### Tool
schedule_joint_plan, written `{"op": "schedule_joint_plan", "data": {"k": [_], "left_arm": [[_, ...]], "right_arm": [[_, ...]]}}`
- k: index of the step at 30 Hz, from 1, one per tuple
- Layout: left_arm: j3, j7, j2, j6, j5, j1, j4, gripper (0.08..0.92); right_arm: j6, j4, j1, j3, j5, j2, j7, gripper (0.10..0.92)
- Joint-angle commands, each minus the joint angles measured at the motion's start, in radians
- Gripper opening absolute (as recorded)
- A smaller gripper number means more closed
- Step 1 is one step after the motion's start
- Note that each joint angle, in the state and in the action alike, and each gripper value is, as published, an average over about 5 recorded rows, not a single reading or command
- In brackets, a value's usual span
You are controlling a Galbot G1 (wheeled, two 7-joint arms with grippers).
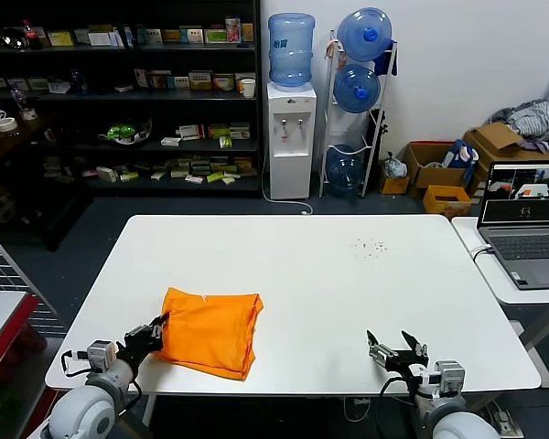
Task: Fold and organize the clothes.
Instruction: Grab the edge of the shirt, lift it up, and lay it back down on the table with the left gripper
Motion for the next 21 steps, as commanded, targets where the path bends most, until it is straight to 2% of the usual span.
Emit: {"op": "schedule_joint_plan", "data": {"k": [1,5,8,14,21], "left_arm": [[-0.055,-0.144,-0.039,0.039,0.297,0.054,-0.232,0.111],[-0.083,-0.2,-0.036,0.107,0.339,0.083,-0.298,0.111],[-0.129,-0.215,-0.023,0.119,0.371,0.114,-0.29,0.111],[-0.268,-0.216,0.015,0.117,0.343,0.145,-0.201,0.111],[-0.365,-0.193,0.134,0.074,0.283,0.172,-0.067,0.111]], "right_arm": [[0.004,-0.004,0.004,-0.001,-0.001,0.002,-0.001,0.823],[0.007,0.0,0.008,0.004,0.001,-0.002,-0.001,0.823],[0.01,0.02,0.004,0.016,0.001,-0.013,-0.003,0.823],[0.029,0.087,-0.029,0.066,-0.008,-0.051,-0.022,0.823],[0.043,0.132,-0.077,0.121,-0.02,-0.07,-0.035,0.823]]}}
